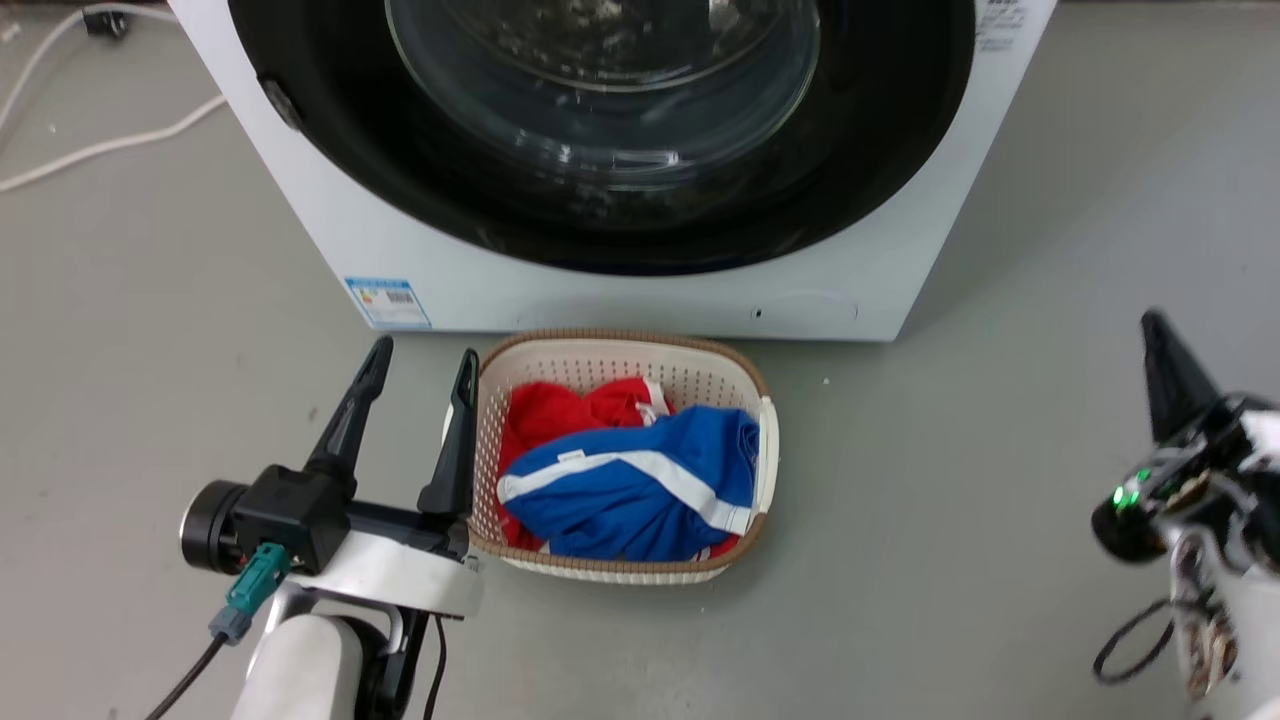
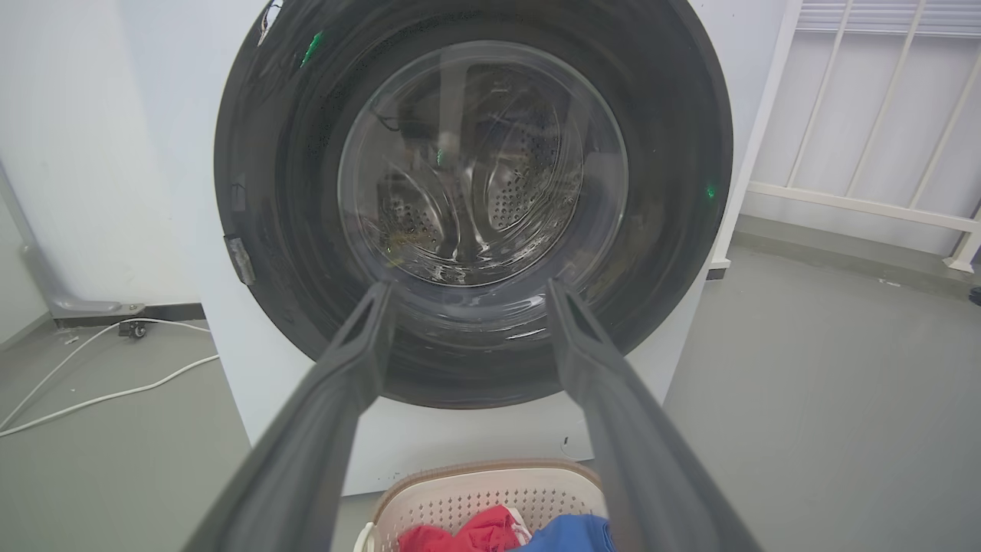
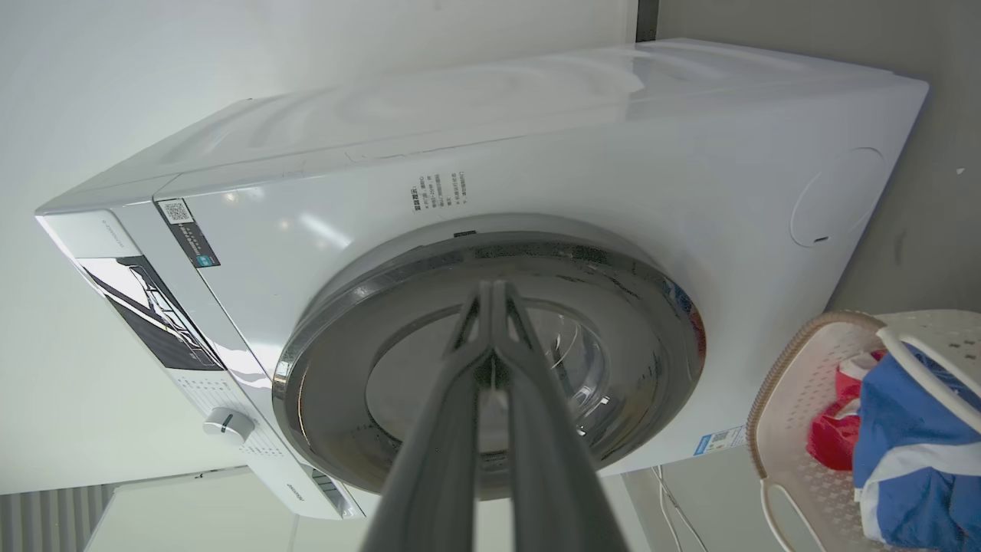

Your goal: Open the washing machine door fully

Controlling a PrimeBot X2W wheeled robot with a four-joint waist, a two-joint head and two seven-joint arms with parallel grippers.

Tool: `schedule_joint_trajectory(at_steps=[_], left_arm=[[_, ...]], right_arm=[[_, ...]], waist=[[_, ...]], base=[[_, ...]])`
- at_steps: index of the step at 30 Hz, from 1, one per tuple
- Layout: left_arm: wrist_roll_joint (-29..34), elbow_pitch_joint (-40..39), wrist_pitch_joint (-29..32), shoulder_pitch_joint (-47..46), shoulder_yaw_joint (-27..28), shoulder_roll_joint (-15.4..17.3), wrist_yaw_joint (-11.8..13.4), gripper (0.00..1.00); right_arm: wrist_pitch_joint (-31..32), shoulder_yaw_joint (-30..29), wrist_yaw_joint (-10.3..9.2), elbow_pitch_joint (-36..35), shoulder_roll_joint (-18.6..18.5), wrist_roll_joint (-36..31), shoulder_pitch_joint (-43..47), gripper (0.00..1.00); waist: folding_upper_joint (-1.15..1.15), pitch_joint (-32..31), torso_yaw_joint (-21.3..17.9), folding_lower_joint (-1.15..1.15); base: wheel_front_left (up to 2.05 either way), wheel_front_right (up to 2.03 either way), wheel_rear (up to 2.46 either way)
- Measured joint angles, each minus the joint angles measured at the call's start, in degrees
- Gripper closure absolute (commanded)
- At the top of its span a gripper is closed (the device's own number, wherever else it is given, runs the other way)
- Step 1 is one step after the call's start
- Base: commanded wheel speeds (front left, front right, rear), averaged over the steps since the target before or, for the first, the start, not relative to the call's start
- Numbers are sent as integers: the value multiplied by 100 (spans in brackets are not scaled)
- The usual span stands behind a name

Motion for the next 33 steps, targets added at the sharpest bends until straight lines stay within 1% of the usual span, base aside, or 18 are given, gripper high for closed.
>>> schedule_joint_trajectory(at_steps=[4, 7, 12, 16, 25, 33], left_arm=[[0, -122, 0, -196, -8, -12, -40, 0], [0, -169, 0, -287, 4, -24, -58, 0], [1, -219, 0, -427, -10, -32, -88, 0], [2, -254, -1, -555, -29, 4, -101, 0], [27, -349, 0, -793, -92, 23, -135, 0], [3, -424, 0, -912, -85, 25, -146, 0]], right_arm=[[387, -15, 0, 380, -318, 303, -760, 100], [580, 125, -1, 636, -552, 337, -1317, 100], [896, 571, -1, 1117, -918, 143, -2254, 100], [1102, 915, -1, 1506, -1101, -57, -3111, 100], [1333, 1680, 0, 2414, -1136, -766, -4726, 100], [1396, 2049, -1, 3059, -947, -1212, -5718, 100]], waist=[[0, 375, 45, 0], [0, 613, 78, 0], [0, 925, 117, 0], [0, 1143, 133, 0], [0, 1542, 161, 0], [0, 1823, 217, 0]], base=[[0, 0, 0], [0, 0, 0], [0, 0, 0], [0, 0, 0], [0, 0, 0], [0, 0, 0]])
